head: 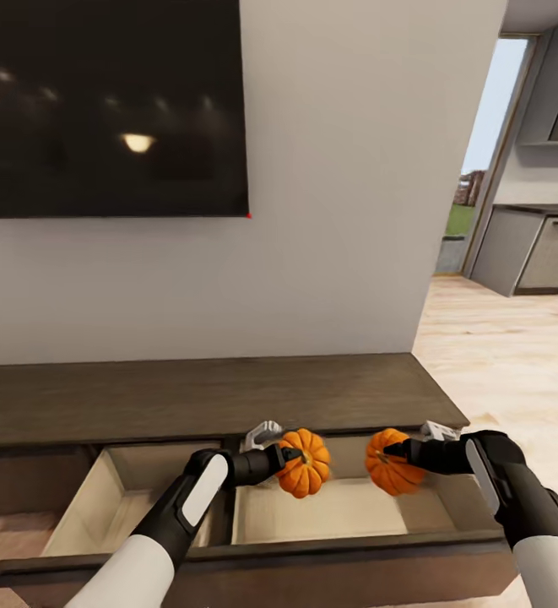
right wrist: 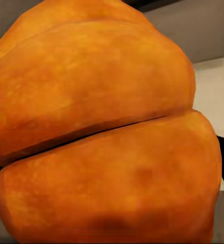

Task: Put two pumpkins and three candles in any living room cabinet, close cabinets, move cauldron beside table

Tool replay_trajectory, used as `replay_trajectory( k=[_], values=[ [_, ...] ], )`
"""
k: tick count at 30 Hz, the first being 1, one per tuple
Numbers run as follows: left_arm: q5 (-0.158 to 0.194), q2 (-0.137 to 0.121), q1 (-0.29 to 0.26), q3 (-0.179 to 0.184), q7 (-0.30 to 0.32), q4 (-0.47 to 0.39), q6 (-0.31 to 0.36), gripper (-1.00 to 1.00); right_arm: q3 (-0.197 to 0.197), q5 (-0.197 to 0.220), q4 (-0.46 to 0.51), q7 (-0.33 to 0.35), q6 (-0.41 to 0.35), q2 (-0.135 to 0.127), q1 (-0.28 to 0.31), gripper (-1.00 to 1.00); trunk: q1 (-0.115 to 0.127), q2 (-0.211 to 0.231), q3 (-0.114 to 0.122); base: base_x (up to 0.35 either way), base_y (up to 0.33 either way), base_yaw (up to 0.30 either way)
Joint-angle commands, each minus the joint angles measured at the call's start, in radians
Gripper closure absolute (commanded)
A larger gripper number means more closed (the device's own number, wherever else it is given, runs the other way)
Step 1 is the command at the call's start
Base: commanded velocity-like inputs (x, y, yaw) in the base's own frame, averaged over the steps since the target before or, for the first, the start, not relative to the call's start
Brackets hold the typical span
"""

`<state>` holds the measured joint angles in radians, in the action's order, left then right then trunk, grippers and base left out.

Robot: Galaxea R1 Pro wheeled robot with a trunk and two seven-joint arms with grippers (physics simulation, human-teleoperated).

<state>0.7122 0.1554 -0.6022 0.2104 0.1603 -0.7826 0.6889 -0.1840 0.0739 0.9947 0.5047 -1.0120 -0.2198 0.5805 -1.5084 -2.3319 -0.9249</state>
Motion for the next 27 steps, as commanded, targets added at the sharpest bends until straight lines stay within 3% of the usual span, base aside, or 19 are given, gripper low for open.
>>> replay_trajectory(
  k=[1, 8, 12, 17, 23, 27],
  values=[
    [0.006, 0.000, -0.001, -0.001, 0.008, 0.001, -0.008, 1.00, -0.001, 0.015, -0.001, -0.004, -0.006, 0.002, 0.000, 1.00, 0.000, 0.000, -0.001, 0.030, -0.041, 0.256],
    [0.008, 0.002, -0.005, -0.001, 0.000, 0.031, -0.013, 1.00, -0.007, 0.020, -0.067, -0.007, 0.012, 0.005, 0.000, 1.00, 0.000, 0.000, -0.001, 0.008, -0.011, 0.169],
    [0.008, 0.007, -0.042, 0.005, -0.020, 0.118, -0.001, 1.00, -0.013, 0.027, -0.165, 0.004, 0.135, 0.003, 0.001, 1.00, 0.000, 0.000, -0.001, 0.001, -0.001, 0.027],
    [0.012, 0.007, -0.054, 0.001, -0.015, 0.154, -0.005, 1.00, -0.012, 0.031, -0.241, 0.008, 0.202, 0.001, 0.000, 1.00, 0.000, 0.000, -0.001, 0.000, 0.000, 0.007],
    [0.013, 0.008, -0.056, 0.001, -0.011, 0.160, -0.008, 1.00, -0.004, 0.031, -0.255, 0.009, 0.219, 0.002, 0.000, 1.00, 0.000, 0.000, -0.001, 0.055, -0.084, 0.001],
    [0.006, -0.011, -0.033, -0.005, -0.010, 0.160, -0.006, 1.00, -0.012, 0.040, -0.238, 0.015, 0.199, 0.020, 0.016, 1.00, 0.000, -0.001, -0.001, 0.000, 0.000, 0.000]
  ],
)
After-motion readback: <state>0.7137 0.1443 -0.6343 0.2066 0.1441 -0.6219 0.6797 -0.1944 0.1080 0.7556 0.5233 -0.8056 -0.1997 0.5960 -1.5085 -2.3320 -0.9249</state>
